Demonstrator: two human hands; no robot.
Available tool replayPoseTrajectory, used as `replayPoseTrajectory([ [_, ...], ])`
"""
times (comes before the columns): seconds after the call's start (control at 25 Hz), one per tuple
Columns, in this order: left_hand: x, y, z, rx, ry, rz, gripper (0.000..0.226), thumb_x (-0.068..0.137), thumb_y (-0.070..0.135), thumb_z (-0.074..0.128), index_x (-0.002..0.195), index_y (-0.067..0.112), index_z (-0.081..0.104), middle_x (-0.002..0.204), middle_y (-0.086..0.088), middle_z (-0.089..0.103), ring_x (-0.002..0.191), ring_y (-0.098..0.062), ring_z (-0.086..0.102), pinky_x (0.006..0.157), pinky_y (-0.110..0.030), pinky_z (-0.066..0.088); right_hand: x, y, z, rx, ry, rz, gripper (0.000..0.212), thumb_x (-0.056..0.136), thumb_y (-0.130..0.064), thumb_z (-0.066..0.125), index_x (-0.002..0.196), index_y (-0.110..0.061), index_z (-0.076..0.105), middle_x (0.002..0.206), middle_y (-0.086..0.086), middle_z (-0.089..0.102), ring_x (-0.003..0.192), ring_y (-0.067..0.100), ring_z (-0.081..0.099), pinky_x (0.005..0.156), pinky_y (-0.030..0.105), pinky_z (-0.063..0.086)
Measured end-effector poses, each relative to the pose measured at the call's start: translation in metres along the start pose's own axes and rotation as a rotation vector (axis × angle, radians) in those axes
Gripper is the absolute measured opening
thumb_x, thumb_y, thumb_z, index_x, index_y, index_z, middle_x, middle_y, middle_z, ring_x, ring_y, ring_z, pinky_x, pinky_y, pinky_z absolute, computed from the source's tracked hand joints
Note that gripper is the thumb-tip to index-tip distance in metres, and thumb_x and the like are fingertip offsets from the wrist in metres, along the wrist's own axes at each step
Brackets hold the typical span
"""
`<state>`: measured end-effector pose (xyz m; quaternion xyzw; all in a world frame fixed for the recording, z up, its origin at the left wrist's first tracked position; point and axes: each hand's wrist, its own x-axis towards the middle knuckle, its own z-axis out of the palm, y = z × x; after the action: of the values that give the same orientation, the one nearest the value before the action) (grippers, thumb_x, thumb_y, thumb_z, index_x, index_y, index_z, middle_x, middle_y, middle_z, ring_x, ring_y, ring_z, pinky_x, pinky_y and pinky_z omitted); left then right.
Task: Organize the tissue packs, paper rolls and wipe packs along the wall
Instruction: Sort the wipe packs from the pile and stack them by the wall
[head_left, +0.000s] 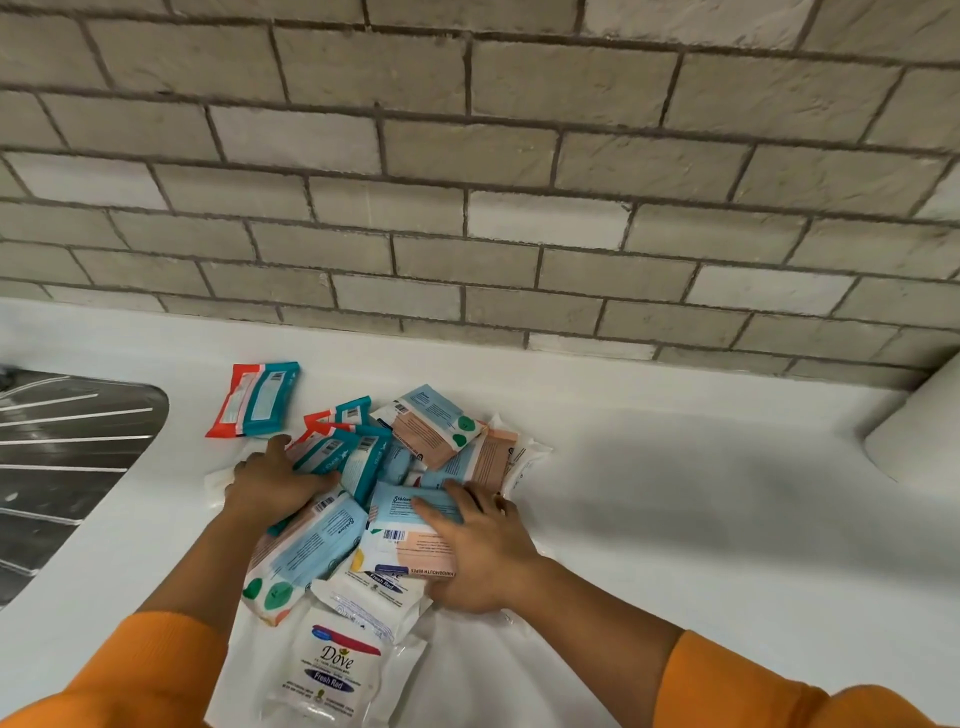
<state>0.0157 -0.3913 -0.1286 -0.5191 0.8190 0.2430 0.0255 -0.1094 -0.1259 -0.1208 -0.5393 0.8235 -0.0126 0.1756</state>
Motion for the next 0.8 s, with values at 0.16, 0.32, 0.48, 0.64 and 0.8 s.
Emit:
replayPoseTrajectory([
  [0.16, -0.024, 0.004, -0.008, -0.185, 0.131, 0.007, 0.086, 0.068, 0.076, 0.068, 0.136, 0.031, 0.042, 0.112, 0.000, 0.068, 0.095, -0.027, 0.068, 0.077, -0.045, 0.060, -0.004, 0.001, -0.009, 0.095, -0.067, -0.005, 0.111, 0.078, -0.066, 0.067, 0.159, -0.043, -0.005, 0.170, 0.001, -0.008, 0.156, 0.028, -0.014, 0.125, 0.056, -0.001],
  [0.32, -0.067, 0.029, -0.020, -0.674, 0.170, 0.134, 0.073, 0.079, 0.053, 0.078, 0.138, 0.028, 0.044, 0.119, 0.000, 0.062, 0.100, -0.026, 0.065, 0.081, -0.044, 0.059, -0.017, 0.009, -0.026, 0.396, 0.077, -0.033, 0.096, 0.087, -0.060, 0.065, 0.161, -0.037, 0.009, 0.170, -0.004, 0.010, 0.156, 0.020, -0.002, 0.128, 0.047, 0.009],
  [0.48, -0.115, 0.056, -0.027, -1.315, -0.145, 0.126, 0.060, 0.083, 0.045, 0.070, 0.135, 0.020, 0.053, 0.122, -0.010, 0.068, 0.109, -0.034, 0.067, 0.096, -0.050, 0.052, -0.029, 0.000, -0.035, 1.003, 0.339, 0.065, 0.055, 0.094, -0.045, 0.067, 0.146, -0.038, 0.049, 0.145, -0.010, 0.050, 0.137, 0.008, 0.045, 0.102, 0.020, 0.050],
  [0.64, -0.163, 0.090, -0.018, -1.588, -0.283, -0.012, 0.038, 0.090, 0.043, 0.054, 0.113, 0.014, 0.065, 0.085, -0.010, 0.077, 0.072, -0.026, 0.075, 0.068, -0.036, 0.061, -0.045, -0.007, -0.049, 1.563, 0.163, 0.190, 0.031, 0.097, -0.029, 0.068, 0.126, -0.020, 0.066, 0.116, 0.003, 0.073, 0.104, 0.014, 0.072, 0.080, 0.022, 0.058],
  [0.8, -0.185, 0.115, 0.008, -1.579, -0.380, -0.127, 0.052, 0.097, 0.057, 0.044, 0.107, 0.015, 0.072, 0.089, -0.016, 0.079, 0.071, -0.029, 0.076, 0.066, -0.039, 0.062, -0.064, -0.009, -0.043, 1.795, 0.048, 0.255, 0.052, 0.085, -0.031, 0.080, 0.129, -0.010, 0.060, 0.115, 0.011, 0.076, 0.103, 0.029, 0.075, 0.088, 0.045, 0.061],
])
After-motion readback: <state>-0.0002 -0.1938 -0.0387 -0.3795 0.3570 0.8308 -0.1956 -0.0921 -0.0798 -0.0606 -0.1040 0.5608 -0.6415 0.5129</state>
